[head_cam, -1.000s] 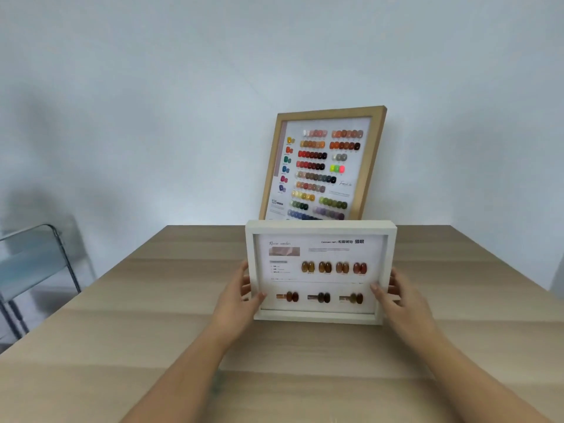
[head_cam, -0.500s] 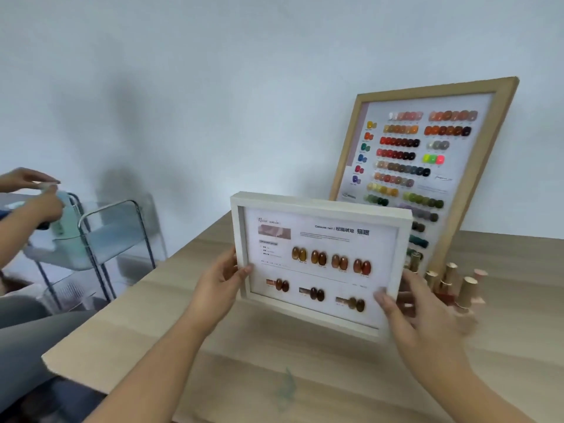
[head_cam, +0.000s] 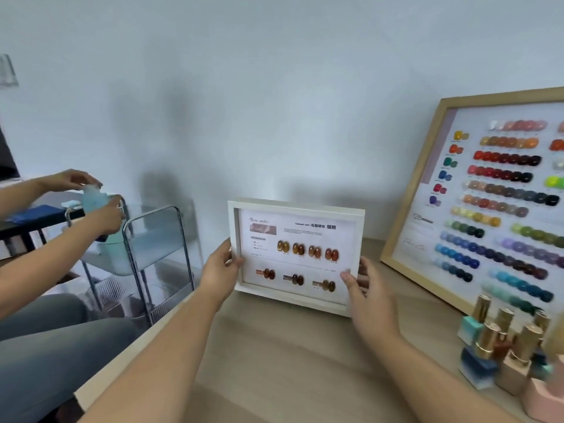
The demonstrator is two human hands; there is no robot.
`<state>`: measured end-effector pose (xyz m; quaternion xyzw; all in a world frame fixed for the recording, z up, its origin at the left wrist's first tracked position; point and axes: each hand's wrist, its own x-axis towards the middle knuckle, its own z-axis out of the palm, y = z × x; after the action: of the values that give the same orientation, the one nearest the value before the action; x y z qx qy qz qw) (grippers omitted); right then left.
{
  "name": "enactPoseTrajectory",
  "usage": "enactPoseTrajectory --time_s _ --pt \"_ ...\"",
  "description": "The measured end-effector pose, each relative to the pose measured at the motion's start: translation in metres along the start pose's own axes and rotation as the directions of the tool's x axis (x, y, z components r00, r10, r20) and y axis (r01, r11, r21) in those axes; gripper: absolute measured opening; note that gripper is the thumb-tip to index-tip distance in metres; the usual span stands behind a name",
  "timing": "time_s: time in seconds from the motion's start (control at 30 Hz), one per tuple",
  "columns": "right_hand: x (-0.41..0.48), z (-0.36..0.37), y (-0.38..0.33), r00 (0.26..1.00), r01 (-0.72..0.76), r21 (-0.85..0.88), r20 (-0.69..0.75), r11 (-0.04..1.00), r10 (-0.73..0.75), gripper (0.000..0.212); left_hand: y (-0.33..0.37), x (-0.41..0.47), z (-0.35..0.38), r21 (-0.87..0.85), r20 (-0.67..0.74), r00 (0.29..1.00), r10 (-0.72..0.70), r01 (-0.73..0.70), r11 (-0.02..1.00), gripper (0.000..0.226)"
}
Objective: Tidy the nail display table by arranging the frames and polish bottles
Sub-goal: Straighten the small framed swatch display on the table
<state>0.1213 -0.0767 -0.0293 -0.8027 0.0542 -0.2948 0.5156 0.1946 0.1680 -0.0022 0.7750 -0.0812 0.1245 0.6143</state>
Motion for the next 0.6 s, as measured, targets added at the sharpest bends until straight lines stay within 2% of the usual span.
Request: enactPoseTrajectory --time_s 0.3,0.5,0.6 --pt "0.031 0.016 0.016 0.997 -0.053 0.059 0.059 0.997 0.049 0.034 -0.028 0.033 0.003 -0.033 0.002 1.0 0.011 -0.011 0.999 0.036" --pt "0.023 0.017 0.021 0.991 -0.079 0.071 0.118 0.994 0.07 0.037 -0.03 0.036 0.004 0.013 -0.013 1.0 -0.019 0.019 1.0 0.034" --pt "0.019 0.013 0.02 0.986 -0.101 0.091 0.143 0.991 0.087 0.046 -0.027 0.032 0.004 0.019 -0.062 0.994 -0.088 0.089 0.996 0.054"
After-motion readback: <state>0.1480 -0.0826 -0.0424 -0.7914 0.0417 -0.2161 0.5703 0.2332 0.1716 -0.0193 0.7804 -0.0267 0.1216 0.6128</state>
